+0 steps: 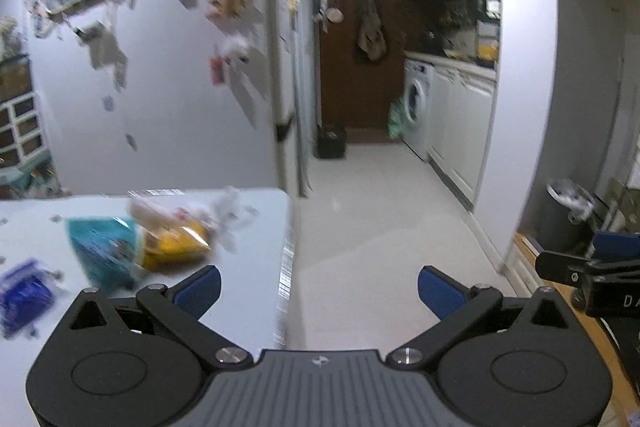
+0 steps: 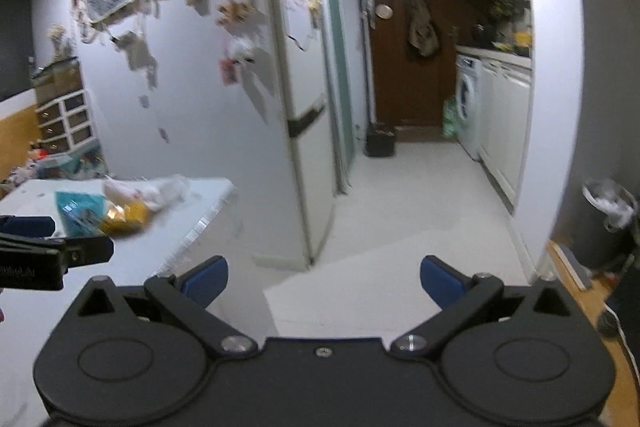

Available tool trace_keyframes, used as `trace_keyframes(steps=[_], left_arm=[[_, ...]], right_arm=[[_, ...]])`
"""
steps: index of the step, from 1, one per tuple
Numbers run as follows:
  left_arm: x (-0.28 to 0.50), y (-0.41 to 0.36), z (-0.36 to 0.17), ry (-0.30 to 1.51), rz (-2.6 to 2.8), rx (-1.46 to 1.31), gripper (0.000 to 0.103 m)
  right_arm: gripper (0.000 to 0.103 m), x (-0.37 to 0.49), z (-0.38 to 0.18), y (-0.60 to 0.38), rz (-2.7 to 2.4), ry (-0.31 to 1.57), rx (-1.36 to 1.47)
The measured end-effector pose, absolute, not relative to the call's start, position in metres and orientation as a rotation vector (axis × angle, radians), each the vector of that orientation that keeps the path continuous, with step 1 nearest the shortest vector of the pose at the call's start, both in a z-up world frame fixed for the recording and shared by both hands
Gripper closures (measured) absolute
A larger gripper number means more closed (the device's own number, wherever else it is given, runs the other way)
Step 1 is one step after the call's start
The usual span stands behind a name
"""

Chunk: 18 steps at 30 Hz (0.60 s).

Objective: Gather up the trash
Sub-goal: 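Raise both open tools from the bin and move them toward the table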

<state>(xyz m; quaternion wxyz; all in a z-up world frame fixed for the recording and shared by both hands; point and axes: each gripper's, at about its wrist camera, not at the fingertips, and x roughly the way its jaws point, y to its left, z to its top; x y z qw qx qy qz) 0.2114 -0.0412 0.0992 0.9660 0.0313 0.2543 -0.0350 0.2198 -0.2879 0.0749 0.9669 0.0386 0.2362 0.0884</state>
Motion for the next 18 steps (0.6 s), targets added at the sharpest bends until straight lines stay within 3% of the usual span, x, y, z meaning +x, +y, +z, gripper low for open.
trace_keyframes(steps=[11,18], left_arm=[[0.215,0.079,0.155,0.409,0.107,0.053,0.0],[0.231,0.163,0.162,0.401,0.239,0.057,0.0]], right_arm=[[0.0,0.254,0.119,-0.179,0.341,0.404,0.049],[0.0,0.287,0.121,-0.113,0.422,0.383,0.038]])
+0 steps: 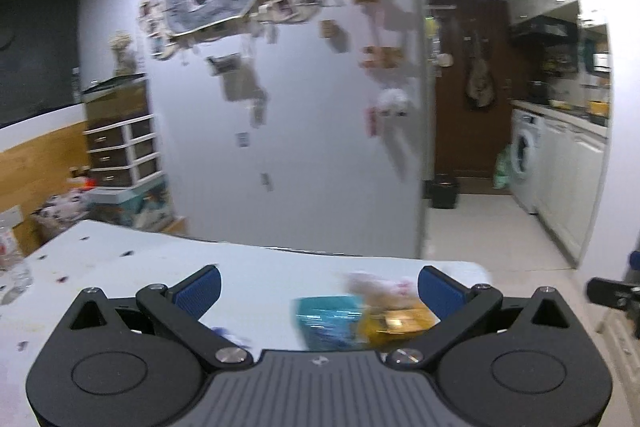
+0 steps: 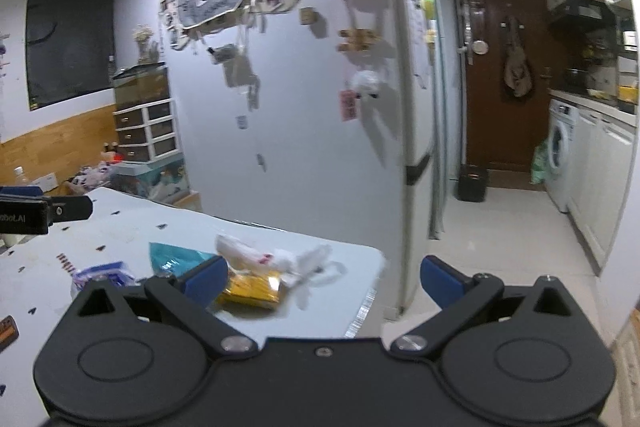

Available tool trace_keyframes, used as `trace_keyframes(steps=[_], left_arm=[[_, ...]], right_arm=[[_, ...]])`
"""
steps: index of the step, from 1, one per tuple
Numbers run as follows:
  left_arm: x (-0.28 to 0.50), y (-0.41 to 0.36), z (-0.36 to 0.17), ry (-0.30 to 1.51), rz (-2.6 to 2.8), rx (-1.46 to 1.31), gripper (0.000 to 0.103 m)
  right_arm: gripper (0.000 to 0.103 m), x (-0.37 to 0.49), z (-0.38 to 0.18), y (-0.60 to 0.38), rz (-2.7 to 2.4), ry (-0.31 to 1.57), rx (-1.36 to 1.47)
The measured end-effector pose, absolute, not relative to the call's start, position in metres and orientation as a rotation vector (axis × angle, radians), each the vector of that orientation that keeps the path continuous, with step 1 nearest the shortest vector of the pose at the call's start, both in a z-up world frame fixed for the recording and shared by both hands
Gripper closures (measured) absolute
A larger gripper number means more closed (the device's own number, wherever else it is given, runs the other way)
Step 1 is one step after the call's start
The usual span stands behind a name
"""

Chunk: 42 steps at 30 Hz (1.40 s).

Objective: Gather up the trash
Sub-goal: 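Raise both open tools from the bin and move them toward the table, then grasp the blue-white plastic bag with the left tool while the right tool grasps the yellow box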

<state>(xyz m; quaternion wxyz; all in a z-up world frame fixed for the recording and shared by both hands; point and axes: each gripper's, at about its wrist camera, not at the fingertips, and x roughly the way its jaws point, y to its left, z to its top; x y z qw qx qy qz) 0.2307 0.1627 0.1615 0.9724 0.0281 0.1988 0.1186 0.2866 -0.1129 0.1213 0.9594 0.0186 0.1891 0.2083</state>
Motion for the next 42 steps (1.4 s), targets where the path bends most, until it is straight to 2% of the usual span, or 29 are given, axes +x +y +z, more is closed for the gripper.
trace_keyframes(steps=[6,14,19,25,33,42], left_arm=[[0.251,0.228,0.136,0.439,0.328,0.07,0.0],[0.273,0.311,0.07,0.537,0.418,0.008,0.0],[0.272,0.341,0.041,0.533,0.405,-0.049,0.0],[0.272,0.337,0.02,0.563,0.286,-0.093,0.001],[0.257,0.278,0.012,0.622,-0.021,-0.056,0.005],[0.278,0.258,0.032,0.585,0.218,0.078,0.005]], right_arm=[[0.0,0.309,0.104,-0.075,0.453,0.395,0.055],[0.0,0.322,0.075,-0.058,0.493,0.431,0.067],[0.0,0.328,0.065,-0.057,0.502,0.454,0.069],[0.0,0.334,0.062,-0.058,0.495,0.464,0.067],[0.0,0.34,0.056,-0.062,0.468,0.479,0.062],[0.0,0.351,0.045,-0.058,0.463,0.531,0.114]])
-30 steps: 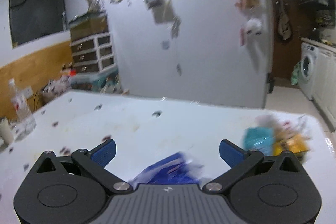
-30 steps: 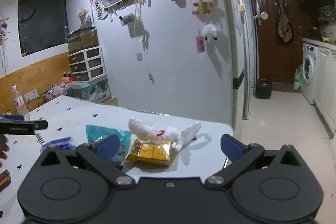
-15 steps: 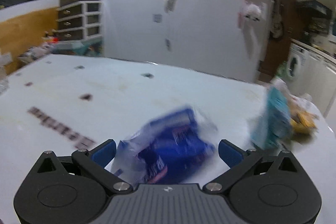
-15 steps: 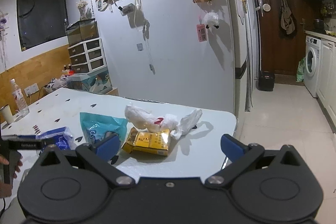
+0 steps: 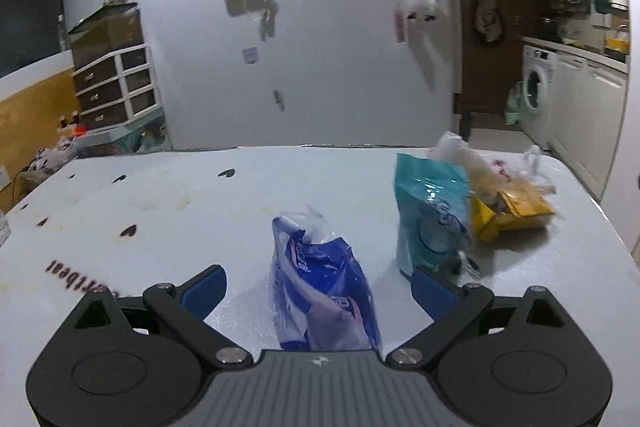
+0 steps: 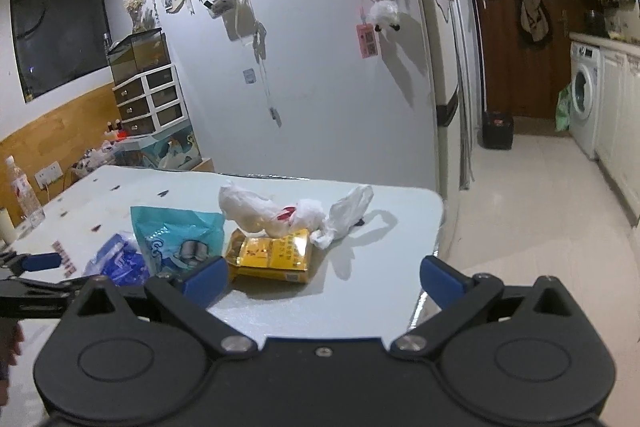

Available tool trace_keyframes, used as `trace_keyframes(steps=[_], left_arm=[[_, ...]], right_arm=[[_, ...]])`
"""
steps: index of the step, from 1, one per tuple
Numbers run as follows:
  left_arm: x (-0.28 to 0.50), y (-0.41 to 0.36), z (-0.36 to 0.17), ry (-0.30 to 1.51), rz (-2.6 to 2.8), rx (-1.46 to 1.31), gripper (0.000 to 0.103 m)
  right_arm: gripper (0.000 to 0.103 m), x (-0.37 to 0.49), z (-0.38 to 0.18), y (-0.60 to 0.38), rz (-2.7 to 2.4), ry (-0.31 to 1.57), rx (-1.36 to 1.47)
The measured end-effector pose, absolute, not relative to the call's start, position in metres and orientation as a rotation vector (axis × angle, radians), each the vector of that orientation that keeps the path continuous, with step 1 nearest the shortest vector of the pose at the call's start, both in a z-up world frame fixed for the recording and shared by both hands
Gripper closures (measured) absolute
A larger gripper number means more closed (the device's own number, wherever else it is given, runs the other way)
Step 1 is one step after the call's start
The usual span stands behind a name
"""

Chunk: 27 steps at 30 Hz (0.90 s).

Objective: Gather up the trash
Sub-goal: 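Grasp the blue-white plastic bag with the left tool while the right tool grasps the yellow box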

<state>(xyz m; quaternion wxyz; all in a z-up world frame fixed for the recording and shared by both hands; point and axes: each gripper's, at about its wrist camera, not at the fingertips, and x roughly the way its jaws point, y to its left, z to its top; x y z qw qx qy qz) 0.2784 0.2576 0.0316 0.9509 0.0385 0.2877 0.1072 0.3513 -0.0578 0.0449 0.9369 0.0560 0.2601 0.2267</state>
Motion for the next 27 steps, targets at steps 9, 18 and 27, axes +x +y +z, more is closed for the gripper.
trace_keyframes(steps=[9,18,27], left_arm=[[0.299,0.263,0.001,0.625,0.298,0.042,0.006],[0.298,0.269,-0.003,0.595,0.308,0.052,0.008],[0.306,0.273,-0.012,0.616,0.294,0.033,0.012]], right_arm=[[0.0,0.369,0.041,-0.037,0.484,0.575,0.118],[0.005,0.414,0.029,-0.003,0.445,0.62,0.162],[0.005,0.44,0.007,0.027,0.438,0.666,0.124]])
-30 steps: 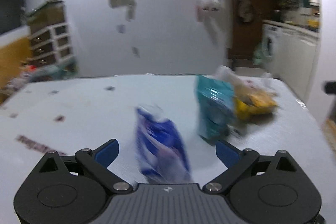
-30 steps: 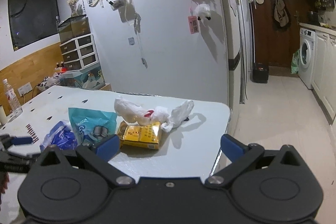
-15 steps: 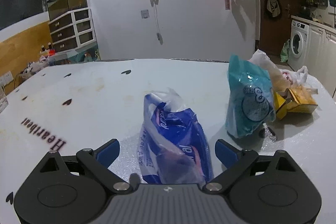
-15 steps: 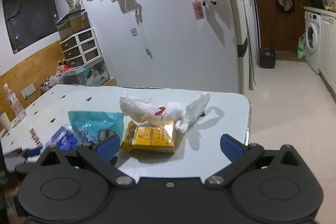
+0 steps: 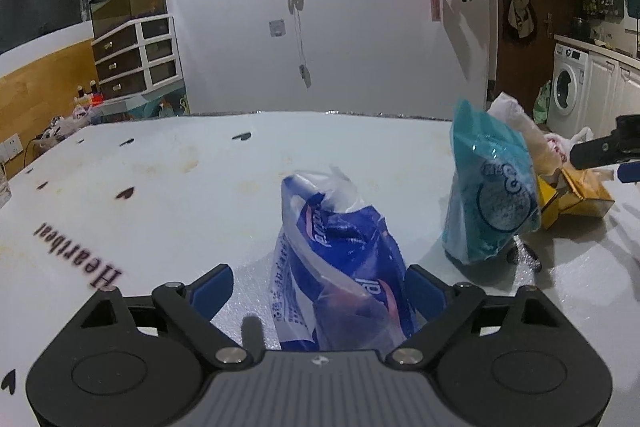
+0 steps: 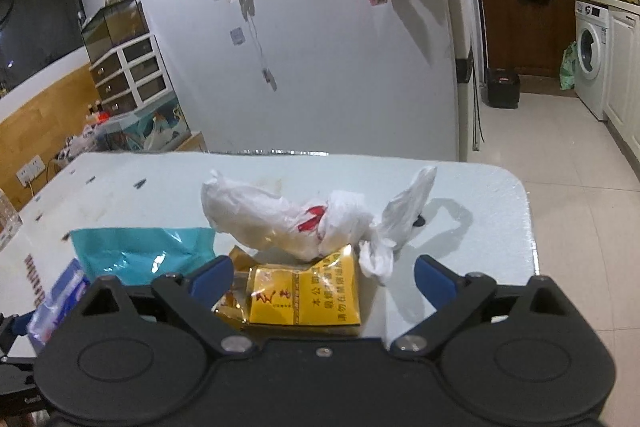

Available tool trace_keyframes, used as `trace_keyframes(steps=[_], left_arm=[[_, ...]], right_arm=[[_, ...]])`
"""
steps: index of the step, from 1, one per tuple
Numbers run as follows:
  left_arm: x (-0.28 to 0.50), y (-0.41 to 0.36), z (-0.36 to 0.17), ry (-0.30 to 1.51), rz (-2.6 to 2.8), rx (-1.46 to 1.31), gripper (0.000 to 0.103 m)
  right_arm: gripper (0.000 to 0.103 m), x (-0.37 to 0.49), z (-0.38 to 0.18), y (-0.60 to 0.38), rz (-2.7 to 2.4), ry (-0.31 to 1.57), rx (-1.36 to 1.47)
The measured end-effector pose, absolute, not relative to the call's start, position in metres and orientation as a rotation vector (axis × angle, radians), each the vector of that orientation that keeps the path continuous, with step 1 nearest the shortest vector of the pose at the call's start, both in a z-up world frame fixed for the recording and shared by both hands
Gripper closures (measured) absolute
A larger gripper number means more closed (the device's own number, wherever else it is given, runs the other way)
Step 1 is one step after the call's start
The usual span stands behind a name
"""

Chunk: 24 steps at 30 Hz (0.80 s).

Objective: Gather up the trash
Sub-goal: 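Grasp the blue-white plastic bag with the left tool while the right tool grasps the yellow box, then carry the plastic bag and yellow box with both tools over the trash bin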

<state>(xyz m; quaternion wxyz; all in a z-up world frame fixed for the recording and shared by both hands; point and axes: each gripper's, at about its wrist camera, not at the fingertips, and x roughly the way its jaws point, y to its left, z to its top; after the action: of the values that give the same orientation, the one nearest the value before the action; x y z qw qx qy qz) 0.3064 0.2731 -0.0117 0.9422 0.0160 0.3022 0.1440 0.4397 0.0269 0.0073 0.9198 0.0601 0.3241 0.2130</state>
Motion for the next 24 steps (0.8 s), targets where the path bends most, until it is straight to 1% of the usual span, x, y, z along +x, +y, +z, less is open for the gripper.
trace_keyframes(steps=[4,5,6,8,9,10,12,13,16,18,24], left_arm=[[0.308,0.273,-0.013,0.621,0.294,0.02,0.016],[0.308,0.274,-0.013,0.621,0.297,0.017,0.016],[0.308,0.274,-0.014,0.624,0.3,0.015,0.019],[0.308,0.275,-0.014,0.63,0.3,0.008,0.022],[0.308,0.276,-0.014,0.628,0.297,0.001,0.027],[0.307,0.276,-0.014,0.627,0.293,-0.007,0.035],[0.307,0.276,-0.014,0.629,0.281,-0.032,0.046],[0.306,0.276,-0.014,0.63,0.276,-0.041,0.048],[0.303,0.275,-0.011,0.621,0.271,-0.048,0.058],[0.3,0.272,-0.009,0.611,0.268,-0.06,0.061],[0.287,0.254,-0.006,0.606,0.284,-0.051,0.065]], right_arm=[[0.007,0.447,-0.004,0.032,0.434,0.697,0.124],[0.009,0.448,-0.006,0.033,0.437,0.703,0.127],[0.01,0.449,-0.008,0.034,0.44,0.712,0.13],[0.022,0.449,-0.012,0.035,0.449,0.719,0.136],[0.026,0.447,-0.011,0.036,0.451,0.71,0.126],[0.035,0.445,-0.011,0.037,0.467,0.712,0.125],[0.034,0.441,-0.01,0.037,0.471,0.715,0.121],[0.035,0.439,-0.008,0.038,0.47,0.711,0.109],[0.035,0.429,-0.007,0.034,0.466,0.693,0.085],[0.035,0.421,-0.008,0.03,0.465,0.69,0.08],[0.035,0.396,-0.006,0.011,0.452,0.682,0.083]])
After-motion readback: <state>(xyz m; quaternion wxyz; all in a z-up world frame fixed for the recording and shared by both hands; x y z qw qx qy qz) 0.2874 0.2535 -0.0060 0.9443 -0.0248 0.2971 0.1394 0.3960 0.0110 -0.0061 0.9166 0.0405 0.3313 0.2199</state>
